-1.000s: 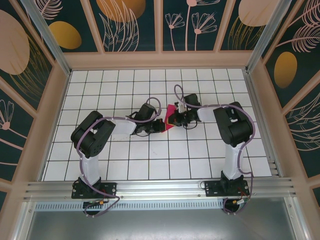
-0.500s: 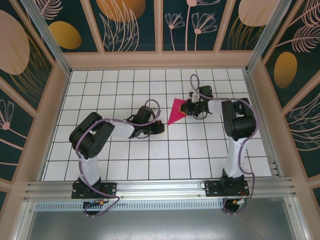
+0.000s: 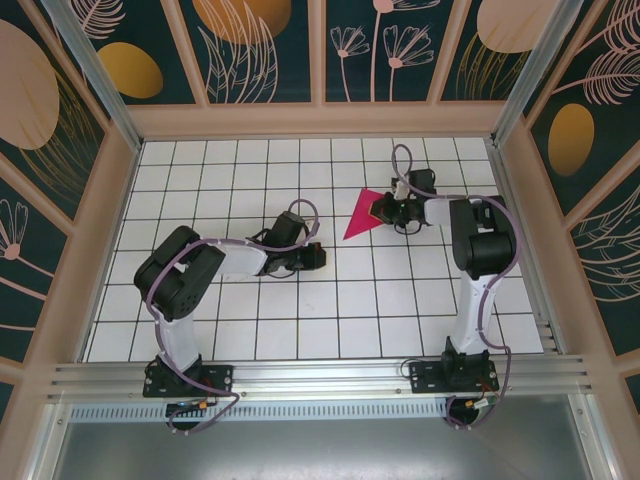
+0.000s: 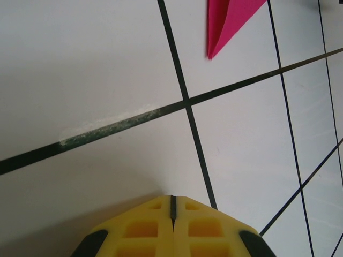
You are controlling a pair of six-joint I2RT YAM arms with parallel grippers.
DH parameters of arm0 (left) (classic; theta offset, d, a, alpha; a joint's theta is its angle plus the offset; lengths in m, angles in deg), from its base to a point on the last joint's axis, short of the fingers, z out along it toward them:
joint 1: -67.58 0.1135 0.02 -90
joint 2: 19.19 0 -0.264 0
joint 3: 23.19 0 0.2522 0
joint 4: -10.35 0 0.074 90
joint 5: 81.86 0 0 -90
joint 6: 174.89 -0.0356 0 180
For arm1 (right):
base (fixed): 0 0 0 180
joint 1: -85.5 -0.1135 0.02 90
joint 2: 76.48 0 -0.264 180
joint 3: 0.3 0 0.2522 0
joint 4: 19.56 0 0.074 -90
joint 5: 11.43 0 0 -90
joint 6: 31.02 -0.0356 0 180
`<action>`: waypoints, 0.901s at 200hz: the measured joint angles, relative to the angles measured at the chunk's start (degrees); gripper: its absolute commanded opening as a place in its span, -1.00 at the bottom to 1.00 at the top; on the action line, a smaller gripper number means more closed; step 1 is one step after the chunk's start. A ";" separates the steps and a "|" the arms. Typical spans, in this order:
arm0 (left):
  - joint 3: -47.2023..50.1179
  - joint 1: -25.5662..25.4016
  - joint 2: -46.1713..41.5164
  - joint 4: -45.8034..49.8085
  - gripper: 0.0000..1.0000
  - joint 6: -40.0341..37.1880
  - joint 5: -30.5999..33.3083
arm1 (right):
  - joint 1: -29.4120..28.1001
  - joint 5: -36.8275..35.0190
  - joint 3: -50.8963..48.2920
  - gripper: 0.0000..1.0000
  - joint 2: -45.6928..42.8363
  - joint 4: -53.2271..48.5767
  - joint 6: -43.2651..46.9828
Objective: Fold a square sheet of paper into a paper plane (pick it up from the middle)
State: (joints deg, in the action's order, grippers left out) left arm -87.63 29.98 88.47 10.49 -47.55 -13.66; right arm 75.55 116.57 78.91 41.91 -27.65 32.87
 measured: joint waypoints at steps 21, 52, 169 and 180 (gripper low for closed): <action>0.00 0.00 -0.87 -0.61 -0.94 0.46 0.00 | -4.02 0.02 -3.06 -1.00 -1.90 0.94 -0.98; -0.22 0.00 -1.79 -3.87 -0.93 1.95 0.96 | -10.32 0.24 -6.21 -1.00 -3.85 1.81 -2.86; -2.91 0.00 2.97 -2.16 -1.00 2.99 3.08 | -13.64 1.73 -8.17 -1.00 -5.60 1.81 -4.02; -3.02 0.00 2.95 -1.88 -1.00 2.99 3.54 | -13.68 2.32 -8.28 -1.00 -5.79 1.79 -3.85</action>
State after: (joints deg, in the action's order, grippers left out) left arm -90.64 29.98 91.42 8.61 -44.56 -10.12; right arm 61.87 118.89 70.63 36.11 -25.86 29.03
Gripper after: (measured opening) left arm 0.069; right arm 0.055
